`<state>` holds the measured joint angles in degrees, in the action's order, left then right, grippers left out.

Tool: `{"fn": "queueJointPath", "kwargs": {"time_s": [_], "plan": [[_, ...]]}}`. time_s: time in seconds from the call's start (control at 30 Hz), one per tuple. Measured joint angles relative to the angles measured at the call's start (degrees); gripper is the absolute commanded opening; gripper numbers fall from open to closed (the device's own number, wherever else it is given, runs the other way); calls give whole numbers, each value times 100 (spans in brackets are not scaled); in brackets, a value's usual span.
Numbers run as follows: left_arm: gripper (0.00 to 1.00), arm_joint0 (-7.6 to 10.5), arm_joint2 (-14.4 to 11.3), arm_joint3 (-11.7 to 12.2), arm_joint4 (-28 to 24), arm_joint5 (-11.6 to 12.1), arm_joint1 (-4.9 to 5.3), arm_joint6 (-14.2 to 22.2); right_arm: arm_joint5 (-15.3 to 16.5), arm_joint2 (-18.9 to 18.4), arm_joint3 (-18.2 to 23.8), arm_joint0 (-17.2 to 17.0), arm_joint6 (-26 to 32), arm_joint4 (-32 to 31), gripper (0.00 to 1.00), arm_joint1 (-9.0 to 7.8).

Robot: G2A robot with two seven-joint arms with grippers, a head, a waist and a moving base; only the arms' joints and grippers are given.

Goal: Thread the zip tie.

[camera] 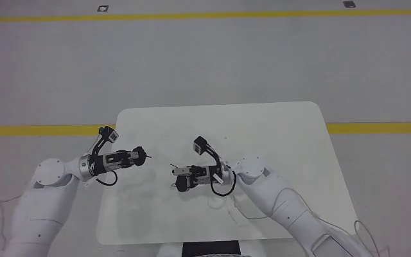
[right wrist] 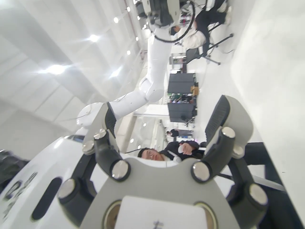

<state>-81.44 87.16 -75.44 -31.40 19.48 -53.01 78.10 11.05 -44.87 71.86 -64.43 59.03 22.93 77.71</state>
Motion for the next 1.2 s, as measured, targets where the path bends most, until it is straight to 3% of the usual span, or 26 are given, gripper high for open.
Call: {"fn": "queueJointPath", "kwargs": {"time_s": [0.13,0.23,0.5,0.57,0.8,0.9,1.2], "plan": [[0,0,0,0,0,0,0,0,-769,-69,747,-91,-799,-1358,100,-131],[0,0,0,0,0,0,0,0,-1376,-50,1286,-175,-1030,-2204,100,-212],[0,0,0,0,0,0,0,0,-2669,378,2262,-321,-974,-4190,100,-333],[0,0,0,0,0,0,0,0,-2730,413,2286,-318,-955,-4421,100,-338],[0,0,0,0,0,0,0,0,-2710,405,2278,-317,-959,-4295,100,-336],[0,-39,-23,-98,76,-8,1,-167,-2710,405,2278,-317,-959,-4296,100,-336],[0,-313,535,-214,-128,0,96,-70,-2710,405,2278,-317,-959,-4296,100,-336]]}}
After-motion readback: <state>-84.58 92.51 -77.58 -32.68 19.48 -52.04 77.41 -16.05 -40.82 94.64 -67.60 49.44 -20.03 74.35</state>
